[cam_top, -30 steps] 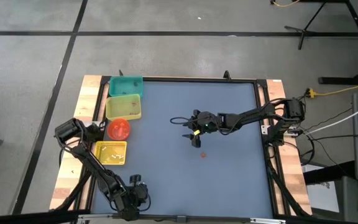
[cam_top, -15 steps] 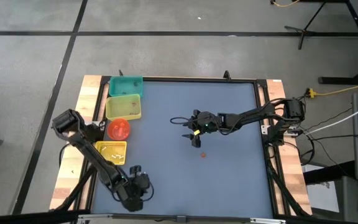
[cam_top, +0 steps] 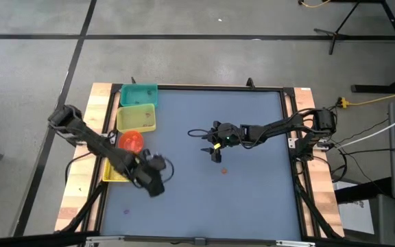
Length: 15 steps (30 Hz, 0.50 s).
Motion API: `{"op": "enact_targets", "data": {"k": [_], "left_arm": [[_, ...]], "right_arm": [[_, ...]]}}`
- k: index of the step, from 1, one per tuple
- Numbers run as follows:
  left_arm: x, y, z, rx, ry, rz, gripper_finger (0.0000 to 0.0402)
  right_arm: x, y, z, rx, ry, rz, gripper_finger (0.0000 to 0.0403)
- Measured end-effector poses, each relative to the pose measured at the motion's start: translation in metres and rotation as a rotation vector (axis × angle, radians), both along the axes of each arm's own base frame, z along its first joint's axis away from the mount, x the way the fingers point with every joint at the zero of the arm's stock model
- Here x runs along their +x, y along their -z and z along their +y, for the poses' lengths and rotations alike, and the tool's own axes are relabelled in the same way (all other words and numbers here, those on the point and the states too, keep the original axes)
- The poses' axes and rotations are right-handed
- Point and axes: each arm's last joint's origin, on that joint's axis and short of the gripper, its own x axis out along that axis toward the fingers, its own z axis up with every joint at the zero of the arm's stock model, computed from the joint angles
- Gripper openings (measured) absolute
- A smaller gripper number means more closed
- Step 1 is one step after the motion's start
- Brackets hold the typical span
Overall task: Sort Halloween decoration
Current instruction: Put the black skull toy into the green bin
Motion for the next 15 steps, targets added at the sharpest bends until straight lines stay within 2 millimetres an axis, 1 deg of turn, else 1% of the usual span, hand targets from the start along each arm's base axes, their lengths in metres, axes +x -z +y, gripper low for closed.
{"op": "enact_targets", "data": {"k": [5,11,15], "left_arm": [[-0.008,-0.017,0.043,0.068,-0.141,0.045,0.0075],[-0.017,-0.033,0.096,0.221,-0.346,0.054,0.0075],[-0.021,-0.04,0.129,0.315,-0.401,0.07,0.0076]], "right_arm": [[0.0,0.0,0.0,0.0,-0.001,-0.001,0.0259],[0.0,0.0,0.0,0.0,-0.001,-0.001,0.0259],[0.0,0.0,0.0,0.0,-0.001,0.0,0.0259]]}}
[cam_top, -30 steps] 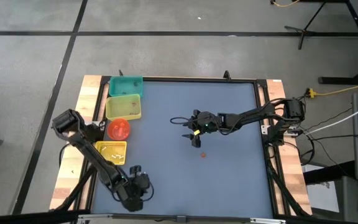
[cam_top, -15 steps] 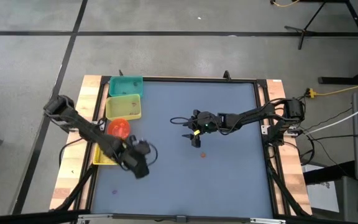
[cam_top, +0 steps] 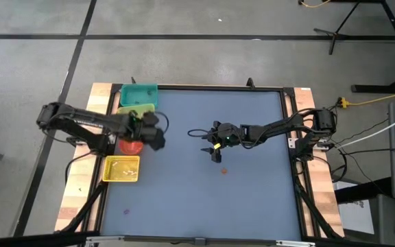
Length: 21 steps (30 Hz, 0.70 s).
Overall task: Sort Halloween decoration
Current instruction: Put the black skull toy into the green bin
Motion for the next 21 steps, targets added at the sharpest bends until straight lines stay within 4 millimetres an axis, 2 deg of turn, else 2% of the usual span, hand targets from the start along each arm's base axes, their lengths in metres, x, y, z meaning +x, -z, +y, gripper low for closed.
{"op": "enact_targets", "data": {"k": [13,21], "left_arm": [[-0.016,-0.007,0.108,0.125,-0.163,0.115,0.0076],[-0.034,-0.012,0.156,0.181,-0.286,0.069,0.0076]], "right_arm": [[0.0,0.0,0.0,0.0,0.0,0.0,0.0259],[0.0,0.0,0.0,0.0,0.0,0.0,0.0259]]}}
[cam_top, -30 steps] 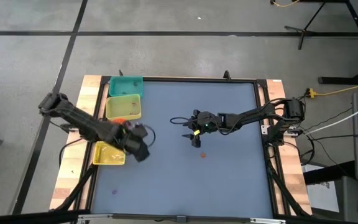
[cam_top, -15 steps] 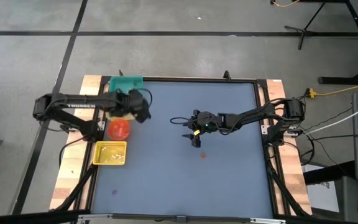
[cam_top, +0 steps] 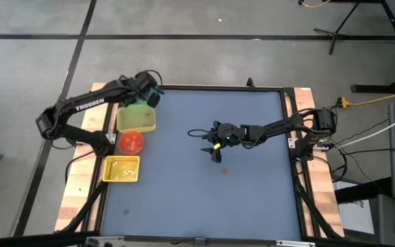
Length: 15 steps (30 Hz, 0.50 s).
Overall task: Sort Halloween decoration
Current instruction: Put the black skull toy into the green bin
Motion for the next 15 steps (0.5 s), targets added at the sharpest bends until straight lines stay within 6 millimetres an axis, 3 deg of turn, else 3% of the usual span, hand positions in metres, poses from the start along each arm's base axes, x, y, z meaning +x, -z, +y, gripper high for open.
{"op": "enact_targets", "data": {"k": [6,15], "left_arm": [[-0.014,0.001,0.017,-0.043,-0.065,-0.048,0.0076],[-0.023,0.001,0.025,-0.044,-0.111,-0.051,0.0076]], "right_arm": [[0.0,0.0,0.0,0.0,0.0,0.0,0.0259],[0.0,0.0,0.0,0.0,0.0,0.0,0.0259]]}}
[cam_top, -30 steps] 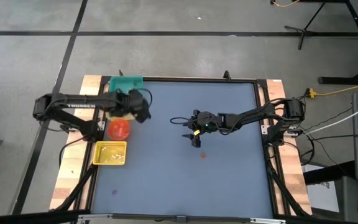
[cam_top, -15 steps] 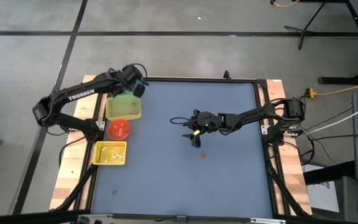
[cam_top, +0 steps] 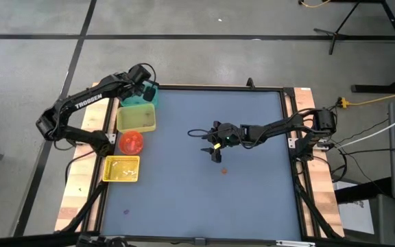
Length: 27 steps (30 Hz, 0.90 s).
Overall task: Sort Halloween decoration
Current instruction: Put the black skull toy into the green bin, then put the orange pumpkin toy into the orange bin
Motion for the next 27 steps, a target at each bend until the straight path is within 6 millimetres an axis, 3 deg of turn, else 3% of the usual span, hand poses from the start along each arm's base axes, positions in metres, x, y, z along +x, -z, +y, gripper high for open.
{"op": "enact_targets", "data": {"k": [7,18,27], "left_arm": [[-0.0007,-0.0001,0.0007,0.003,-0.005,0.002,0.0079],[-0.0012,-0.0004,0.001,0.017,-0.017,0.015,0.0134],[-0.0012,-0.0004,0.001,0.018,-0.019,0.015,0.0145]], "right_arm": [[0.0,0.0,-0.0001,0.0,0.0,0.0,0.0259],[0.0,0.0,-0.0001,0.0,0.0,0.0,0.0259],[0.0,0.0,-0.0001,0.0,0.0,0.0,0.0259]]}}
